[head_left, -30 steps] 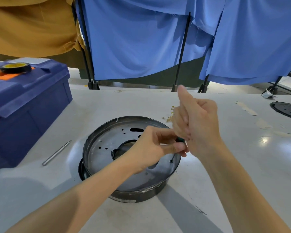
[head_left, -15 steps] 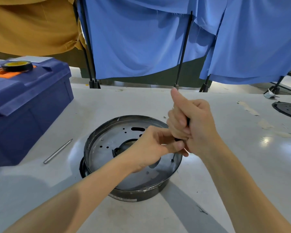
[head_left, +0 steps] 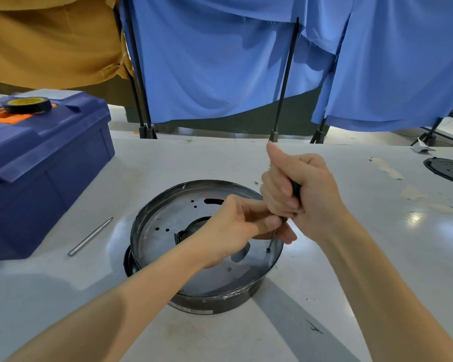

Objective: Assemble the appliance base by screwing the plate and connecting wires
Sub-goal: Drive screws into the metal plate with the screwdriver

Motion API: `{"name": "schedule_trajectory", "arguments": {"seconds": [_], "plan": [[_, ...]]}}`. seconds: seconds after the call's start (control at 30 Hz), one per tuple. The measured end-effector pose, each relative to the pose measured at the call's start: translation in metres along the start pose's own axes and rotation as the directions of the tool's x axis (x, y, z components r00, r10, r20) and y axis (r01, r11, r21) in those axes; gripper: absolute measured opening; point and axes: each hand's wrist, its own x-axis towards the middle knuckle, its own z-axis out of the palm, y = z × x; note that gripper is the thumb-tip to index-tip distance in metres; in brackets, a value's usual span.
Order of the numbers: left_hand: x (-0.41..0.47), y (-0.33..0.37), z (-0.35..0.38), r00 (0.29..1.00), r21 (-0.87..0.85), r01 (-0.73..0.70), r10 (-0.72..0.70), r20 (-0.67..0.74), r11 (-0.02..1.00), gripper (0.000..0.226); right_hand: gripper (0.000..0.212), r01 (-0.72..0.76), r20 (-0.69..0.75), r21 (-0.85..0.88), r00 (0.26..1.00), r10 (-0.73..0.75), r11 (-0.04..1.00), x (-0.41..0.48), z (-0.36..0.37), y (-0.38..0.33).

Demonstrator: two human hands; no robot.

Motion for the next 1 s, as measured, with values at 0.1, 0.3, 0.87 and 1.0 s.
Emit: {"name": "schedule_trajectory", "arguments": {"seconds": [0.1,0.3,0.87,1.0], "plan": [[0.002,0.0,0.0,0.996,-0.021,-0.009,0.007,-0.088,1.0,0.016,0.048,0.012,-0.104,-0.169,0.994,-0.03,0.986,-0.002,-0.001,0.001],[0.004,-0.003,0.0,0.998,0.08,-0.035,0.039,-0.056,0.996,0.012,0.054,0.153,-0.278,0.008,0.95,-0.145,0.988,-0.002,0.007,0.014],[0.006,-0.011,-0.009,0.995,0.66,0.07,-0.005,-0.1,0.748,0.026,0.049,0.137,-0.328,0.175,0.942,-0.073,0.975,-0.004,-0.011,-0.003],[0.007,-0.008,-0.004,0.993,0.915,-0.11,0.003,0.118,0.389,0.018,0.043,0.097,-0.466,-0.115,0.874,-0.14,0.989,-0.003,-0.044,-0.021]]}}
